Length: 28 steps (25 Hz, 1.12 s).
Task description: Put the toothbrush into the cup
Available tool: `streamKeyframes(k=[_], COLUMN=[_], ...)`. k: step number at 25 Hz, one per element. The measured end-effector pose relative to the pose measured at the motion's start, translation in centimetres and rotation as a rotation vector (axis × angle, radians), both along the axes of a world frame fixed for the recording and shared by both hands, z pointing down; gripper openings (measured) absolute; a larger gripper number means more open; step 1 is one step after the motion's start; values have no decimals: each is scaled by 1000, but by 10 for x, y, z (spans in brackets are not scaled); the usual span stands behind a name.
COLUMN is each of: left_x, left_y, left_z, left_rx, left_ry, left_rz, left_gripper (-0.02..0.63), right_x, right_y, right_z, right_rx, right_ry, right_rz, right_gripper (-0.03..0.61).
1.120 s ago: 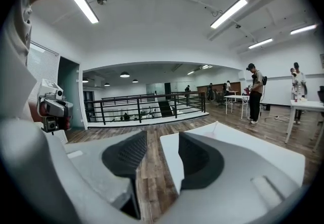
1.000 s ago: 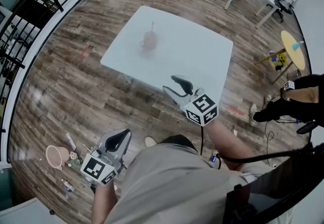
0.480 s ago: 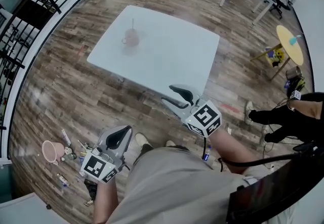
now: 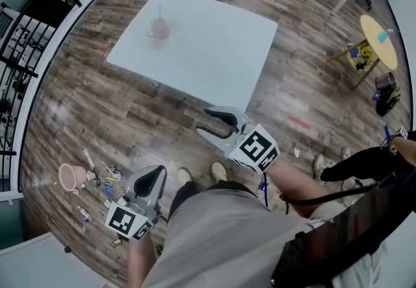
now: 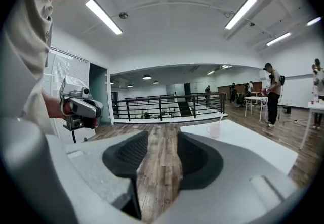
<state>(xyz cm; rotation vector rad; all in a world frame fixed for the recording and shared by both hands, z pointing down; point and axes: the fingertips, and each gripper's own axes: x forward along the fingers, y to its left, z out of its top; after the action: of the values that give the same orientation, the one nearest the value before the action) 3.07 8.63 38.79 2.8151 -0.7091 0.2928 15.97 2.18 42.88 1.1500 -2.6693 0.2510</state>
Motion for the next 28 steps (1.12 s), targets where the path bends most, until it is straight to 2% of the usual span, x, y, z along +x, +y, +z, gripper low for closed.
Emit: streamKeyframes(k=[4,9,14,22,28], left_x=[3,0,-32,-98,-128], left_y=[17,34,59,106,127], left_z=[0,-11,-17,-8,-5], left_rx=[-5,30,47,25,17], left_ry=[7,36,49,48,61], left_rz=[21,77,108,119,146], left_gripper=[6,5,5,6,6], right_x=[-4,-18,-54,-114,-145], right_y=[21,50,78,130,163], right_z=[-6,-12,-26,-31,-37], right_rx=[12,10,29,33,40], right_ry=[1,27,36,48,58], right_rz=[0,10,23,38,51], right_gripper=[186,186,186,186,184])
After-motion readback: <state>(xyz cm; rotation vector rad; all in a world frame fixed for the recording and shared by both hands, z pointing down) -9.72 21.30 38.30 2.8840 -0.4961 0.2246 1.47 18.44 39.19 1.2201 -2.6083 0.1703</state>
